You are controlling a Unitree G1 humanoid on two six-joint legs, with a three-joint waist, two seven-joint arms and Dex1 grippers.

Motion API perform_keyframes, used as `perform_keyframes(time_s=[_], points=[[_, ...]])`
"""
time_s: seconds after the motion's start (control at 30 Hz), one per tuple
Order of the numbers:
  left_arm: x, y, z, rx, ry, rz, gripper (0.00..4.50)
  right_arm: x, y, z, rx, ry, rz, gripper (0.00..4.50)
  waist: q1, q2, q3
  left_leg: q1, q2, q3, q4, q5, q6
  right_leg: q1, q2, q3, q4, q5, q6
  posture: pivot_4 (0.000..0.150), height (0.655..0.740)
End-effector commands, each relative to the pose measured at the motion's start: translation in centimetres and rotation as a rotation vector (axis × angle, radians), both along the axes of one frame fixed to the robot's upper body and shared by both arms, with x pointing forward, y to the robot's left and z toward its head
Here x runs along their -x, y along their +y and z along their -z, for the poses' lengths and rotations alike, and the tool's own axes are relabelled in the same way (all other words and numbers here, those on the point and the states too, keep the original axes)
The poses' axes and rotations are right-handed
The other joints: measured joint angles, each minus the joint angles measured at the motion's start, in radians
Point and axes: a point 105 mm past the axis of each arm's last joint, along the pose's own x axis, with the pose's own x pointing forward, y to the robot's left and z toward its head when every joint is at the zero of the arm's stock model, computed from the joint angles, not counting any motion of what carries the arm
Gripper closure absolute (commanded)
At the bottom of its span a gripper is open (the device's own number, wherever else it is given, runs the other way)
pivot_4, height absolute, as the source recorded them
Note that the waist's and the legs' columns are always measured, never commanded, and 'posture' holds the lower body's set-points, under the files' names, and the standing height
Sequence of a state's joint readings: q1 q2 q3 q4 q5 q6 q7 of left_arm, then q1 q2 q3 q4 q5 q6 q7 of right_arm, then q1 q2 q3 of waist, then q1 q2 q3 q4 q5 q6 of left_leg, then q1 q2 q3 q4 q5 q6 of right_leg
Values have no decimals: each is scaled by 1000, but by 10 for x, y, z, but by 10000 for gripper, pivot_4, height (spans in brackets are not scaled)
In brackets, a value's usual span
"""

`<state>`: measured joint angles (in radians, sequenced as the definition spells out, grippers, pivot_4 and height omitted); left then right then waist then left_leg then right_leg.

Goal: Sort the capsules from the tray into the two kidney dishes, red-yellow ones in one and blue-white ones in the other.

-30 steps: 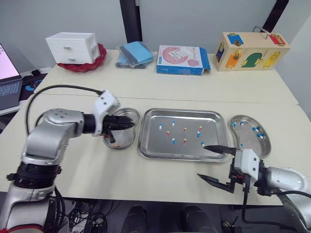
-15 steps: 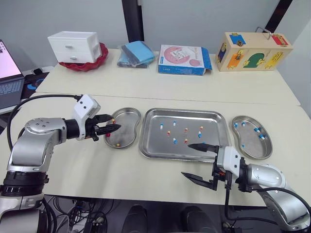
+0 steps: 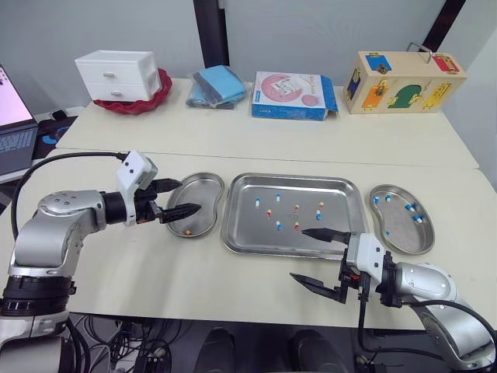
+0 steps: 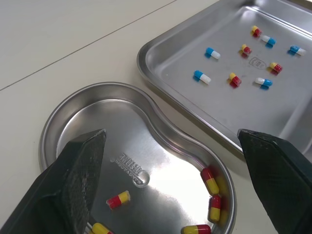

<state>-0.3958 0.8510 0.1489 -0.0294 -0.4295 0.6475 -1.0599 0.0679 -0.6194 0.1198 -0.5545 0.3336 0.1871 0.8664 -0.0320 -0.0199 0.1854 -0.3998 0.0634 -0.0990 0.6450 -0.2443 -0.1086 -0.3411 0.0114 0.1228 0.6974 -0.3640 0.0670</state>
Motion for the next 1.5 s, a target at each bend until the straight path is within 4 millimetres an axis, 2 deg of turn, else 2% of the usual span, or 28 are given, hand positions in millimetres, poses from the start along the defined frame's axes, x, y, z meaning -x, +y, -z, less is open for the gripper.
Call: perform_keyframes(time_s=[0.03,0.13,0.27,0.4,0.57,0.7,0.83,1.07,1.37,1.5], points=[[5,8,-21,19,-87,-21,437,1,-2,-6,-4,-37,16,0,0,0,0,0,0,0,0,0,0,0,0,0,0,0,0,1500,7302],[12,18,-21,14,-100,-55,437,0,-9,-8,0,-40,54,0,0,0,0,0,0,0,0,0,0,0,0,0,0,0,0,1500,7302],[41,43,-7,-14,-47,-130,437,4,-37,-8,25,6,148,0,-3,1,0,0,0,1,-1,0,0,-1,0,1,0,0,-1,1500,7302],[67,62,11,-20,-7,-212,437,13,-72,-5,81,60,245,0,0,1,0,0,1,1,-2,0,0,0,0,0,0,-1,-2,1500,7302],[96,89,47,-25,40,-361,437,28,-133,2,196,121,373,0,3,1,1,2,0,1,-1,0,0,3,-2,0,-1,-1,-2,1500,7302],[107,94,63,-16,46,-422,437,39,-179,7,270,157,469,0,3,-2,1,2,0,1,-1,0,0,4,-2,0,-2,-2,-3,1500,7302],[111,91,71,-4,55,-439,437,42,-205,9,307,159,522,0,0,-1,1,3,0,2,-2,0,0,4,-2,1,-2,-2,-3,1500,7302],[113,86,73,33,56,-460,437,35,-235,6,296,150,620,0,-1,-1,1,4,0,4,-2,0,0,4,-1,2,-2,-2,-3,1500,7302],[115,79,73,45,57,-445,437,32,-235,14,317,166,582,0,-1,-1,1,4,0,4,-2,0,0,4,-1,3,-3,-2,-3,1500,7302],[118,70,71,55,68,-380,437,32,-232,17,323,168,568,0,-1,-1,1,4,0,4,-2,0,0,4,-1,3,-3,-2,-3,1500,7302]])
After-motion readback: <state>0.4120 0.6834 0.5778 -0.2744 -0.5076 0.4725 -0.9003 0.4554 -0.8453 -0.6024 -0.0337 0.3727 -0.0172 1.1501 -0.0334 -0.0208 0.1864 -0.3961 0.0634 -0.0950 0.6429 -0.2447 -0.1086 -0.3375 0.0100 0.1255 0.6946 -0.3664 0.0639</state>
